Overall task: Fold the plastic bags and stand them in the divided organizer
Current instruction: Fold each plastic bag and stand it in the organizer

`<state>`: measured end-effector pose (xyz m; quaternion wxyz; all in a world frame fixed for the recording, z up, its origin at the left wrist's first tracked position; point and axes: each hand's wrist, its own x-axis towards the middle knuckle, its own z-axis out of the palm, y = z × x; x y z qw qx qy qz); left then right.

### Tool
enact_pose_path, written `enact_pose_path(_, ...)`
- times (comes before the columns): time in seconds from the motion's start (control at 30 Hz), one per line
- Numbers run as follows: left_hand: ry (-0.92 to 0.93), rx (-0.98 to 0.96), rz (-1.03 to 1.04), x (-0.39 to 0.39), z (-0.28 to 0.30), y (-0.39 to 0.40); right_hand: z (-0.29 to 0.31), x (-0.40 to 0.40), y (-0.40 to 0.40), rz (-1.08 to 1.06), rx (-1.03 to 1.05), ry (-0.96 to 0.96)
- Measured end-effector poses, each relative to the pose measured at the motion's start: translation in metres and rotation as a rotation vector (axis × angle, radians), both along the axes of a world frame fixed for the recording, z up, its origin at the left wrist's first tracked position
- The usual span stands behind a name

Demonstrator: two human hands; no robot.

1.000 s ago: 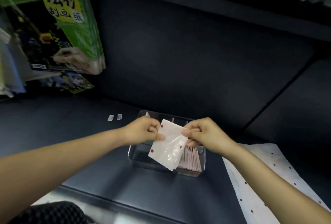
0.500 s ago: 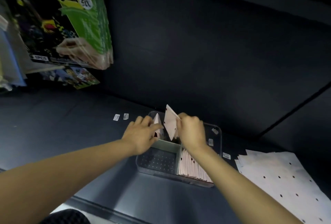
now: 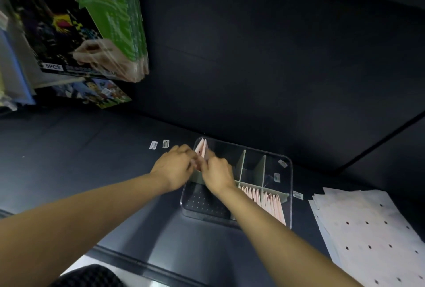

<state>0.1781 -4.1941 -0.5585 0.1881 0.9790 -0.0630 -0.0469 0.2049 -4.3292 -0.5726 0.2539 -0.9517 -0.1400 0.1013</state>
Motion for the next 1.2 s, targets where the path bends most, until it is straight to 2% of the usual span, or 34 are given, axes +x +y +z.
enact_pose_path(0.07, 0.005, -0.074, 0.01, -0.002, 0.001, 0.001, -0.001, -0.003, 0.001, 0.051, -0.004, 0.055)
enact_pose_path(0.13, -0.022, -0.073, -0.023, -0.004, 0.0, 0.002, -0.004, -0.007, -0.001, 0.13, -0.092, 0.077)
enact_pose_path(0.27, -0.063, 0.219, -0.15, -0.006, -0.004, 0.004, -0.007, -0.017, -0.011, 0.246, -0.177, 0.034)
enact_pose_path(0.37, -0.019, 0.328, -0.169, -0.007, -0.002, 0.006, -0.004, -0.025, -0.031, 0.257, -0.134, -0.013)
enact_pose_path(0.5, 0.003, 0.358, -0.182, -0.015, 0.007, 0.0, 0.005, -0.048, -0.101, 0.176, 0.057, -0.076)
enact_pose_path(0.57, -0.025, 0.352, -0.236, -0.018, 0.013, -0.013, 0.008, -0.063, -0.155, 0.118, 0.07, -0.099)
enact_pose_path(0.7, -0.149, 0.222, -0.385, -0.033, 0.021, -0.062, 0.001, -0.101, -0.285, -0.111, -0.07, -0.089)
enact_pose_path(0.87, -0.027, 0.129, -0.54, -0.074, -0.005, -0.15, -0.028, -0.169, -0.406, -0.31, -0.336, 0.191)
enact_pose_path(1.0, 0.132, 0.115, -0.559, -0.121, -0.042, -0.214, -0.055, -0.213, -0.434, -0.313, -0.363, 0.268)
enact_pose_path(1.1, 0.202, 0.159, -0.556, -0.153, -0.065, -0.236, -0.065, -0.222, -0.435, -0.338, -0.269, 0.191)
enact_pose_path(1.2, 0.171, 0.158, -0.53, -0.175, -0.073, -0.238, -0.063, -0.221, -0.431, -0.361, -0.193, 0.074)
